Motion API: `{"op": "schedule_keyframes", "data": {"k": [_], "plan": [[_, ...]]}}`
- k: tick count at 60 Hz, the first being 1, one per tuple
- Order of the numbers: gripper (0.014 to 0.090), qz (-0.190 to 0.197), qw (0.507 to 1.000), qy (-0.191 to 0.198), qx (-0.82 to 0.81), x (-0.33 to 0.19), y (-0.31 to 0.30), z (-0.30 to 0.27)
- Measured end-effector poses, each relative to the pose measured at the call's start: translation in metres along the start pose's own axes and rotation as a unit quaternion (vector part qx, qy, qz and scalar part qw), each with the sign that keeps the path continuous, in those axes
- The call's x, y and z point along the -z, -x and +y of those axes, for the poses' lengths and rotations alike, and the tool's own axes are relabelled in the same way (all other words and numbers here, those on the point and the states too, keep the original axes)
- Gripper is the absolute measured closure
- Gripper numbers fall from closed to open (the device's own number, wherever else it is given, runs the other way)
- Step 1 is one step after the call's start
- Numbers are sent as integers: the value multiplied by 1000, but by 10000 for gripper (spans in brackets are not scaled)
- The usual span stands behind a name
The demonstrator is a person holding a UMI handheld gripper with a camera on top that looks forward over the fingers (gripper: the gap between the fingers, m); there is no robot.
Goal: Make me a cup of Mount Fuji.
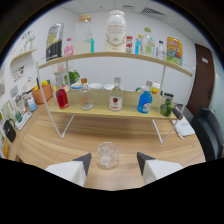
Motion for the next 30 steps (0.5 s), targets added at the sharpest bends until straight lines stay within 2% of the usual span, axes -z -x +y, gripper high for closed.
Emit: {"op": "schedule_keyframes", "data": {"k": [19, 24, 30], "plan": [[194, 16, 1000, -8, -8, 12, 16, 13], [194, 13, 999, -33, -14, 15, 33, 8], [195, 7, 996, -85, -16, 14, 54, -13]]}}
